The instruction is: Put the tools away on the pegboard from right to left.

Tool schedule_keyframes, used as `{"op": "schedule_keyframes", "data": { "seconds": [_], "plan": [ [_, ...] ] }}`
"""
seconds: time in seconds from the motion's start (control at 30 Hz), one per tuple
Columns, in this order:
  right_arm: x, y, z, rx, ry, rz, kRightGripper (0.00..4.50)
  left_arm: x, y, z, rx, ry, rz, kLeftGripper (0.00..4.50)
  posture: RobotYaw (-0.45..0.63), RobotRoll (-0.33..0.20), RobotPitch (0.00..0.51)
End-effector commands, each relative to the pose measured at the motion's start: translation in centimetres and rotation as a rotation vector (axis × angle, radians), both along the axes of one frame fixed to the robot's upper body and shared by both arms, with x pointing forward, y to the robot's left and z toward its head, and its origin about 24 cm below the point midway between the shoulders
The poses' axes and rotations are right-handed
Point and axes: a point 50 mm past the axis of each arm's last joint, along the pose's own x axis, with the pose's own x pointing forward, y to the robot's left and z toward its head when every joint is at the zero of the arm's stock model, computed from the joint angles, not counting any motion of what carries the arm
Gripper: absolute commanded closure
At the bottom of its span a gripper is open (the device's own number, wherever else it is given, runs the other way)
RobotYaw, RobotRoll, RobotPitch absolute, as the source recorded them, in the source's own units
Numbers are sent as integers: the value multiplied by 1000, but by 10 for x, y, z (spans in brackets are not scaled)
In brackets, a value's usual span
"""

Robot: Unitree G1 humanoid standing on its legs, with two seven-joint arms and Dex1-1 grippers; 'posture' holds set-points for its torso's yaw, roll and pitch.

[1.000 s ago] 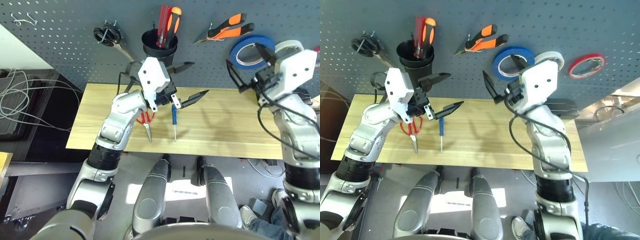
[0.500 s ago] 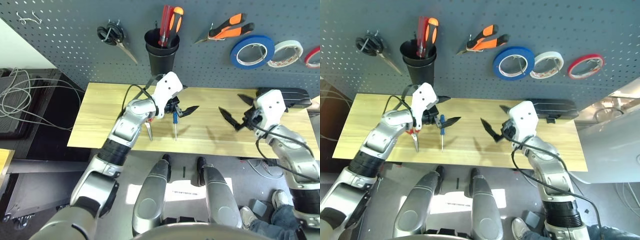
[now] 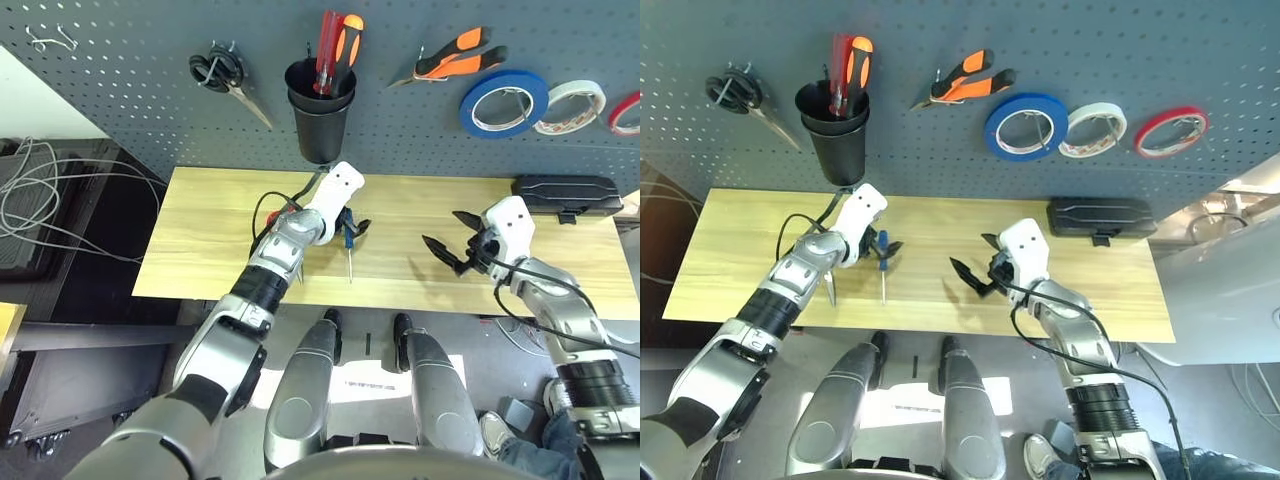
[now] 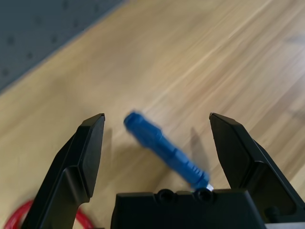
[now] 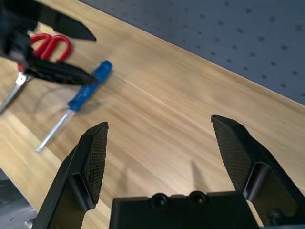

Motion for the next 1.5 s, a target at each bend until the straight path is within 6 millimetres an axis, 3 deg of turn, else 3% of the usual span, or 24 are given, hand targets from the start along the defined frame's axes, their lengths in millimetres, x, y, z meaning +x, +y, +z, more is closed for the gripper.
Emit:
{"op": "schedule_keyframes", "data": {
  "seconds": [0.03,0.47,0.83,0.87,0.93,1.07,1.37,1.5],
  "plan": [
    [-4,5,-7,-21,26,29,29,-3,2,-17,43,65,31,0,91,0,364],
    [1,12,-5,-33,4,36,29,-11,-12,-42,88,220,44,0,72,0,369],
    [6,12,5,-35,-37,38,0,-25,0,-62,161,319,46,3602,74,0,363],
    [7,11,6,-37,-41,39,0,-26,0,-62,155,324,46,3863,75,0,362],
    [9,8,9,-41,-49,40,0,-27,0,-59,125,314,47,3941,80,0,358],
    [11,3,18,-46,-69,52,0,-24,-5,-37,16,190,23,3941,79,0,350],
    [13,-17,30,-67,-75,84,0,-45,-5,50,-450,-275,-71,3941,94,0,331],
    [15,-16,29,-69,-70,101,0,-59,-15,85,-655,-392,-218,3941,106,0,326]
  ]
}}
